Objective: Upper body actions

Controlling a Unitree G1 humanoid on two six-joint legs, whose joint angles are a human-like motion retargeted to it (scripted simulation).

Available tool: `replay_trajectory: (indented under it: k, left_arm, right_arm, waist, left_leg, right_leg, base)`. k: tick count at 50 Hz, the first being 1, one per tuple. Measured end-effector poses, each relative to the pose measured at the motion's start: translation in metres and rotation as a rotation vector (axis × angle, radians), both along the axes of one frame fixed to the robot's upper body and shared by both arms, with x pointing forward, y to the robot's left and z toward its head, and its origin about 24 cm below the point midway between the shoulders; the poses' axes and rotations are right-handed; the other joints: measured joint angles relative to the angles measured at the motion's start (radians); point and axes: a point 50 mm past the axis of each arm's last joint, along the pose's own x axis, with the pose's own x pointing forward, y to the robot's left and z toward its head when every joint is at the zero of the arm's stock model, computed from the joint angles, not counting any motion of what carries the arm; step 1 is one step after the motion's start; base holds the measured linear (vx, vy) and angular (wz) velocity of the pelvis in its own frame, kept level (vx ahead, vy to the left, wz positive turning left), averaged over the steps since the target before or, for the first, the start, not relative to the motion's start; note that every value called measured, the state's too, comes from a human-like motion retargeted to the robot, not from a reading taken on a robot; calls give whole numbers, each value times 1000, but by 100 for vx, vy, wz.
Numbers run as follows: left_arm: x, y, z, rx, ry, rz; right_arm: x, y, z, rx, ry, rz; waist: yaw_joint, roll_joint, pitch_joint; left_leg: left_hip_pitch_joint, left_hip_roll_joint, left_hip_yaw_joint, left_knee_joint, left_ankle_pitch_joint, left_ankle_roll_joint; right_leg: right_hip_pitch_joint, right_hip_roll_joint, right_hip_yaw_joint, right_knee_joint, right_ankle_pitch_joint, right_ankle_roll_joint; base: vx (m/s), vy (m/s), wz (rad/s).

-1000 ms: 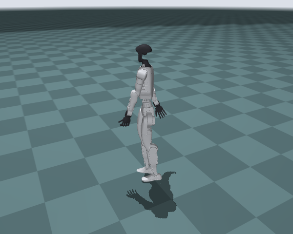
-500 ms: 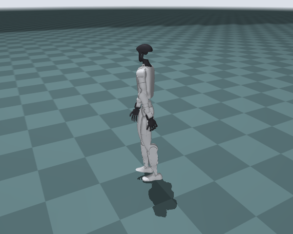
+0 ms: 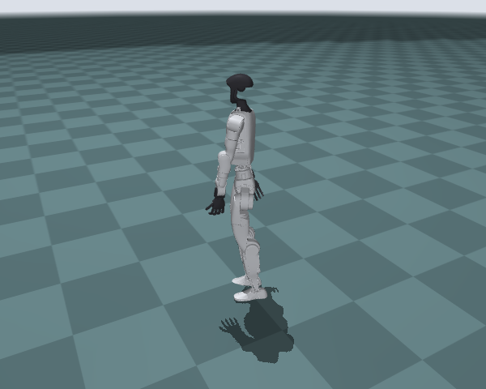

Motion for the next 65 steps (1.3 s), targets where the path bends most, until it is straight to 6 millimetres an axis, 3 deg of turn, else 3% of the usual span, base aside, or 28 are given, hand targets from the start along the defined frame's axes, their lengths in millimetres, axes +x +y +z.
replay_trajectory:
  k: [3,7,10,14,18,20,23,27,30,32,35,38,40,44,47,50,53,56,60,62,65]
  left_arm:
    - [73,-23,24,62,-272,-134]
    - [134,-29,60,201,-546,-261]
    - [153,-26,76,305,-653,-317]
    - [140,-21,66,337,-602,-318]
    - [85,-15,30,210,-383,-247]
    - [42,-11,11,131,-219,-173]
    - [-43,-5,-7,25,93,-28]
    - [-165,-4,-4,-101,486,156]
    - [-236,-5,14,-170,645,189]
    - [-265,-7,25,-198,677,179]
    - [-293,-8,39,-239,721,178]
    - [-300,-8,43,-248,765,204]
    - [-290,-5,38,-236,759,219]
    - [-227,8,12,-146,617,175]
    - [-155,15,-5,-80,447,88]
    - [-72,12,-9,-48,206,-12]
    - [7,6,1,2,-74,-106]
    - [64,4,20,109,-298,-198]
    - [100,12,40,277,-466,-280]
    - [101,17,42,331,-477,-275]
    - [85,20,32,328,-413,-227]
  right_arm:
    - [-63,-16,10,-190,118,-203]
    - [-109,-28,23,-305,172,-285]
    - [-124,-37,31,-359,208,-289]
    - [-110,-43,28,-393,182,-250]
    - [-54,-34,11,-294,56,-123]
    - [-13,-23,4,-193,-32,-14]
    - [56,3,-3,-37,-219,199]
    - [144,59,8,194,-496,445]
    - [185,103,27,368,-666,531]
    - [200,127,40,469,-748,550]
    - [212,148,55,577,-828,563]
    - [213,149,57,599,-852,588]
    - [208,140,52,573,-840,598]
    - [175,102,26,426,-715,535]
    - [129,60,4,258,-532,432]
    - [68,16,-4,51,-280,293]
    - [8,-17,1,-121,-71,124]
    - [-39,-28,7,-224,19,-14]
    - [-70,-32,13,-261,50,-81]
    - [-73,-34,14,-262,56,-66]
    - [-68,-36,13,-266,49,-33]
  waist:
    - [-236,1,15]
    - [-233,-2,6]
    - [-232,1,7]
    - [-224,8,10]
    - [-231,17,8]
    - [-239,24,7]
    - [-251,31,14]
    - [-273,34,31]
    - [-284,36,36]
    - [-286,38,35]
    - [-286,37,34]
    - [-291,32,36]
    - [-293,28,35]
    - [-282,18,27]
    - [-267,9,21]
    - [-253,-3,17]
    - [-234,-8,17]
    - [-224,-7,13]
    - [-234,1,4]
    - [-242,7,1]
    - [-246,16,-1]
  left_leg:
    - [-11,-65,-268,28,31,7]
    - [-17,-75,-268,32,30,8]
    - [-12,-75,-263,32,27,7]
    - [-5,-71,-249,33,21,8]
    - [0,-66,-241,25,18,9]
    - [4,-59,-230,20,16,8]
    - [13,-46,-199,14,10,3]
    - [29,-28,-154,6,0,-5]
    - [37,-13,-121,0,-7,-12]
    - [39,-5,-103,-3,-10,-15]
    - [39,0,-89,-5,-12,-17]
    - [36,-2,-99,-4,-9,-17]
    - [31,-7,-110,-3,-6,-15]
    - [20,-22,-137,3,2,-8]
    - [12,-37,-167,9,8,-1]
    - [5,-53,-205,14,16,5]
    - [-1,-66,-237,19,22,10]
    - [-8,-76,-263,23,25,12]
    - [-11,-81,-282,25,27,13]
    - [-9,-78,-279,24,26,12]
    - [-5,-71,-258,23,20,11]
  right_leg:
    - [-14,-58,-277,-16,51,-32]
    - [-1,-52,-284,-28,39,-37]
    - [3,-52,-285,-27,38,-39]
    - [-3,-51,-268,-23,41,-41]
    - [-22,-51,-242,-13,48,-43]
    - [-34,-52,-226,-7,54,-43]
    - [-50,-46,-192,0,63,-46]
    - [-72,-36,-142,10,76,-51]
    - [-89,-30,-108,17,86,-51]
    - [-98,-24,-89,19,91,-50]
    - [-106,-21,-75,20,95,-49]
    - [-101,-22,-83,18,93,-49]
    - [-97,-25,-95,15,91,-49]
    - [-82,-31,-133,7,83,-52]
    - [-63,-37,-170,-1,74,-51]
    - [-42,-43,-207,-8,62,-49]
    - [-27,-50,-237,-12,52,-45]
    - [-18,-55,-258,-14,44,-41]
    - [-11,-56,-274,-15,37,-40]
    - [-12,-55,-270,-15,37,-40]
    - [-18,-50,-256,-13,40,-43]
  base:
    - [7,2,316]
    - [2,0,34]
    - [0,1,-6]
    - [0,2,-15]
    - [0,0,0]
    - [0,-4,-30]
    - [1,-5,-53]
    - [3,-5,-60]
    - [5,-3,-55]
    - [3,-2,-47]
    - [0,-2,-19]
    - [-2,-1,13]
    - [-4,0,29]
    - [-4,3,37]
    - [-6,4,52]
    - [-5,4,66]
    - [1,5,58]
    - [4,4,45]
    - [3,-1,21]
    - [0,0,0]
    - [1,-1,-36]
